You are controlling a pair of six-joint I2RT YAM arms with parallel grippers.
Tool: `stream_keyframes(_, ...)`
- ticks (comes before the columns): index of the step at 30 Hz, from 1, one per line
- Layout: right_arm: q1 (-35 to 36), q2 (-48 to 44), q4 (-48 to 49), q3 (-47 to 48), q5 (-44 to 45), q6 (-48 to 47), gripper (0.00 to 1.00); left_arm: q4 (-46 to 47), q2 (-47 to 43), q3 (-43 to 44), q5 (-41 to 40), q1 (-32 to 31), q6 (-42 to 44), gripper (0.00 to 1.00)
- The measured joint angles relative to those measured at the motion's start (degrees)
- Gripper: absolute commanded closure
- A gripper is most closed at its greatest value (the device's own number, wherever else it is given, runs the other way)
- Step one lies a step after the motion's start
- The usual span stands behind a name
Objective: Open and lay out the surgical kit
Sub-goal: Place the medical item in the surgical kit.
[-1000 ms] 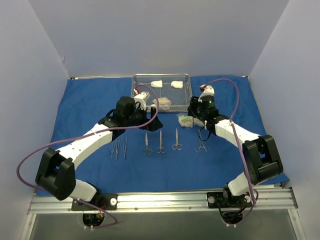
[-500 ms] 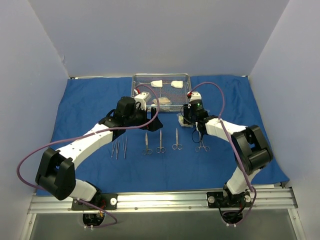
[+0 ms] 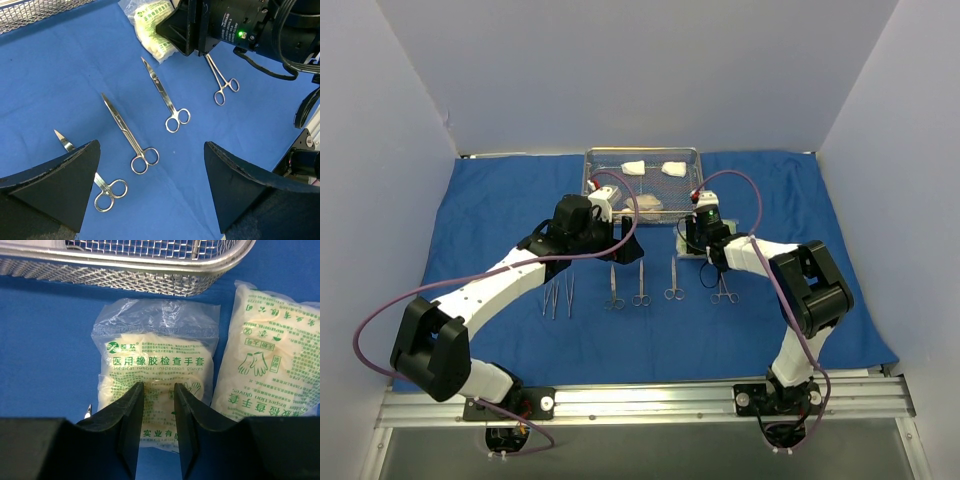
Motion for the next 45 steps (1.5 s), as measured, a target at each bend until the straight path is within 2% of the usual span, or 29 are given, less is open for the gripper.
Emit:
stream_keyframes(9,0.0,-1.1,-0.5,2.4,0.3,-1.1,0.67,-0.2,0.0,0.0,-0.5,0.0,0.0,0.06)
stream_keyframes(13,0.0,-5.9,-1.3,1.4,0.2,-0.9,0.67,-0.2,0.0,0.0,-0.7,0.0,0.0,0.06)
stream_keyframes(20,1.7,-15.2,-2.7,-6.1,0.1,1.1,0.66,-0.7,0.0,0.0,-1.5,0.0,0.0,0.06)
stream_keyframes(27,3.4,-15.1,-4.9,-9.0,-0.7,3.5,0.66,-1.0,-0.9,-0.1,-2.5,0.0,0.0,0.06)
stream_keyframes(45,3.2,-4.0,-3.2,-3.1,1.1,5.6,0.68,-3.5,-2.1,-0.2,-7.3,0.4,-0.2,0.06)
